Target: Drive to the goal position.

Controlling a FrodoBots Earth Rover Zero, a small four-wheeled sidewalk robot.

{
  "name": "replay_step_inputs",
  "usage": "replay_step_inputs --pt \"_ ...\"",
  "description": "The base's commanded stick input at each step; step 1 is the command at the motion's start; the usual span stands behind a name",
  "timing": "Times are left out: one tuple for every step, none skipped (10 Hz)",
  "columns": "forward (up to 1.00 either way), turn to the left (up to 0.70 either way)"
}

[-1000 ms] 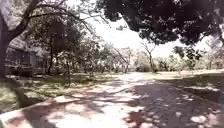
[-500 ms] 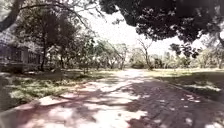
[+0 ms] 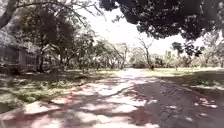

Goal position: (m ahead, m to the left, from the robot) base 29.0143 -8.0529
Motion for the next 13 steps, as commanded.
replay_step_inputs --pt "0.70 0.00" --pt "0.70 0.00" --pt "0.70 0.00" --pt "0.70 0.00" --pt "0.70 0.00" --pt "0.70 0.00" --pt "0.70 0.00" --pt "0.70 0.00" --pt "0.70 0.00" --pt "0.70 0.00" --pt "0.70 0.00" --pt "0.70 0.00" --pt "0.70 0.00"
